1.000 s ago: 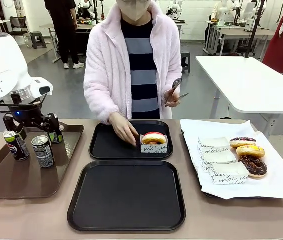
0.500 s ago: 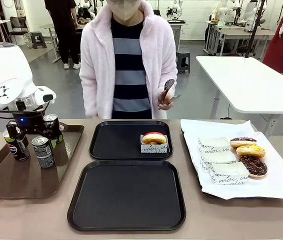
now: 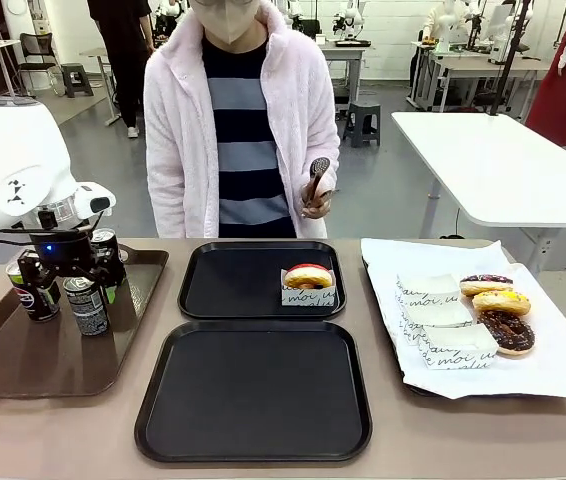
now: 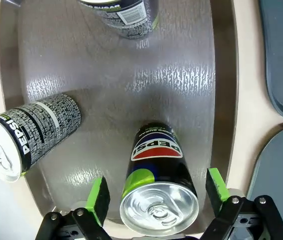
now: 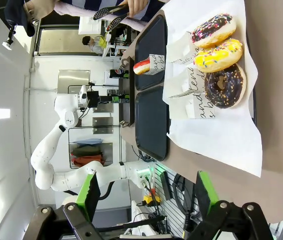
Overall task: Set up donuts and drinks on trays.
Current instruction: Pick up one Pepsi coke and place it on the Flat Tray.
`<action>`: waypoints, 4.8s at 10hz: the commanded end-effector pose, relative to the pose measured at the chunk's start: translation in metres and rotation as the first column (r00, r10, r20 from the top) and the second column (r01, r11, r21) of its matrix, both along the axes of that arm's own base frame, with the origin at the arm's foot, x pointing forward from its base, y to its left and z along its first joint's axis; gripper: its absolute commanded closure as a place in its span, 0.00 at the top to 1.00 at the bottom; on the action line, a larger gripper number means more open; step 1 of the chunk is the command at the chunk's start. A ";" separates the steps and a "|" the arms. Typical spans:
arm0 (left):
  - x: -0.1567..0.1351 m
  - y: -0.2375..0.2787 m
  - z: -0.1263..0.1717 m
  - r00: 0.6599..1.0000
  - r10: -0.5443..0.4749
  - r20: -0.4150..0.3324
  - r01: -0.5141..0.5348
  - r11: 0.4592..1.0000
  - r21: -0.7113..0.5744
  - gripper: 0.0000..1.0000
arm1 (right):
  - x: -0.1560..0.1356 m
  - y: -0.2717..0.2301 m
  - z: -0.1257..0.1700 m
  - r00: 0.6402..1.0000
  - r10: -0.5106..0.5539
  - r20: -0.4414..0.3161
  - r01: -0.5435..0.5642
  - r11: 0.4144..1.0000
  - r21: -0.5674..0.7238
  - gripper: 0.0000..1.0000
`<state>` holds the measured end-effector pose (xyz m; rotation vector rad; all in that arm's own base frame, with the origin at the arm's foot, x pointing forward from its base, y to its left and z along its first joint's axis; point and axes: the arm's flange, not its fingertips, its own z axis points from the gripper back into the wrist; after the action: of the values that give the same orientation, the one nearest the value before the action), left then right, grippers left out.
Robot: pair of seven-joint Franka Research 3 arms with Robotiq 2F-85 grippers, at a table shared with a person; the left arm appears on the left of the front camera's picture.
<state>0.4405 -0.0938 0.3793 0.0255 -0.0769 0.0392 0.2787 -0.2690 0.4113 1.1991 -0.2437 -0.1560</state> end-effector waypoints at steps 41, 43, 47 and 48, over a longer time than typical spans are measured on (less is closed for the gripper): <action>-0.033 -0.121 0.129 0.950 -0.283 -0.135 0.286 0.958 0.000 0.58 | -0.002 0.000 -0.001 1.000 0.010 -0.009 -0.010 1.000 0.004 1.00; -0.039 -0.104 0.134 0.947 -0.290 -0.139 0.291 0.957 -0.016 0.58 | -0.002 0.000 -0.001 1.000 0.010 -0.009 -0.010 1.000 0.004 1.00; -0.041 -0.111 0.133 0.951 -0.287 -0.113 0.290 0.957 0.005 0.58 | -0.002 0.000 -0.001 1.000 0.010 -0.009 -0.010 1.000 0.004 1.00; -0.042 -0.117 0.128 0.957 -0.275 -0.095 0.277 0.961 0.009 0.58 | -0.002 0.000 -0.001 1.000 0.010 -0.009 -0.010 1.000 0.004 1.00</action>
<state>0.3961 -0.2050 0.5080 0.0373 0.0439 -0.2656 0.2791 -0.2686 0.4109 1.1990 -0.2414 -0.1559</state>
